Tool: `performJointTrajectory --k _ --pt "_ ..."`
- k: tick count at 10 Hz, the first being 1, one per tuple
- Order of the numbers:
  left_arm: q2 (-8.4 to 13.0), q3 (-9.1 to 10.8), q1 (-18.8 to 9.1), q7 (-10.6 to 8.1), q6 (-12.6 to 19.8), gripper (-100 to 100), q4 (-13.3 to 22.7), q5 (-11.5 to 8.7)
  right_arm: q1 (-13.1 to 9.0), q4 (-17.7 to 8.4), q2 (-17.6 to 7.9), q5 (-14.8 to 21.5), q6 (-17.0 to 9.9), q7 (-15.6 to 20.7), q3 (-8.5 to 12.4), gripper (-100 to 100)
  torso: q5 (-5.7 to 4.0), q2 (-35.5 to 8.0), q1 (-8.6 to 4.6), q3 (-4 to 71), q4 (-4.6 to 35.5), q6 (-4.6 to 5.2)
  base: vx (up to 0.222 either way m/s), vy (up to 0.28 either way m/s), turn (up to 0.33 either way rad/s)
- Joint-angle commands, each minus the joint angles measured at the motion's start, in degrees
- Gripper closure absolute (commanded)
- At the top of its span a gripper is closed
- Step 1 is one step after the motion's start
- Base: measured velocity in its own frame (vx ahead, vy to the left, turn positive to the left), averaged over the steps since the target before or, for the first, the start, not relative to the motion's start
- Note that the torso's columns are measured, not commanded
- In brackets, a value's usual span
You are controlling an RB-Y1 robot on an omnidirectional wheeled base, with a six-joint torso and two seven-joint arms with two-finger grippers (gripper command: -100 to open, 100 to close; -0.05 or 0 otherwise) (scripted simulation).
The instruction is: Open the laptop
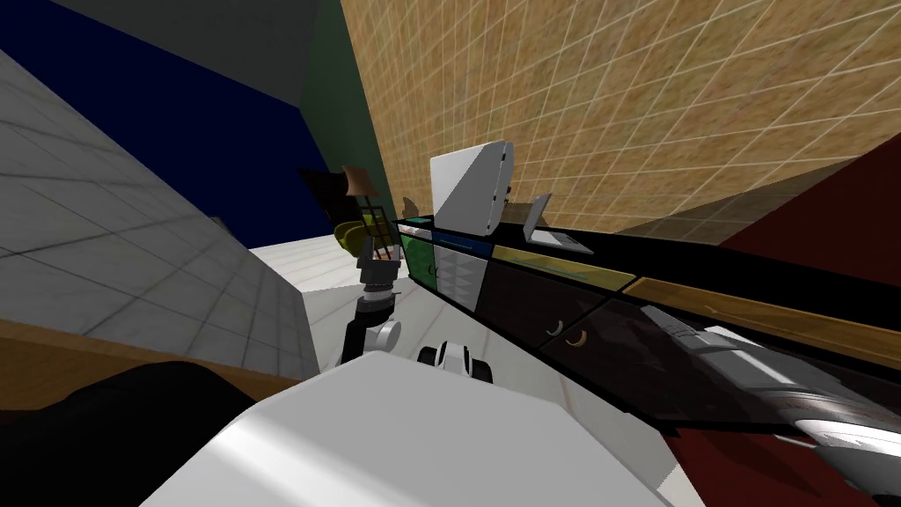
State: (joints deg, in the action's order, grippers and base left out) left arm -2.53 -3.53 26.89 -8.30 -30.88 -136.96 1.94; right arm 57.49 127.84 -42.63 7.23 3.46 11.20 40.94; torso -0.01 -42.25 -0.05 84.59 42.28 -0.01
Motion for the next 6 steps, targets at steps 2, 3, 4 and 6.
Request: performJointTrajectory --k 2,3,4,6 --pt "0.00 0.00 0.00 0.00 0.00 0 0.00 0.00 4.09 0.40 -4.74 1.05 -5.32 2.28 4.46 -100 -0.01 -0.04 -0.01 -0.01 0.00 0.01 0.108 0.118 0.016" --pt "0.00 0.00 0.00 0.00 0.00 0 0.00 0.00 5.68 0.50 -6.49 1.42 -6.88 3.30 5.98 -100 -0.02 -0.09 -0.05 -0.06 0.03 0.00 0.155 0.139 0.047" --pt "0.00 0.00 0.00 0.00 0.00 0 0.00 0.00 5.68 0.50 -6.49 1.42 -7.35 3.30 5.98 -100 0.01 0.04 0.08 0.02 -0.01 0.00 0.127 0.110 0.018" --pt "0.01 0.00 0.00 0.00 0.00 0 0.00 0.00 8.81 0.74 -9.78 2.06 -10.94 5.45 8.73 -100 -0.02 0.02 -0.05 0.01 0.00 0.00 0.164 0.105 0.049"
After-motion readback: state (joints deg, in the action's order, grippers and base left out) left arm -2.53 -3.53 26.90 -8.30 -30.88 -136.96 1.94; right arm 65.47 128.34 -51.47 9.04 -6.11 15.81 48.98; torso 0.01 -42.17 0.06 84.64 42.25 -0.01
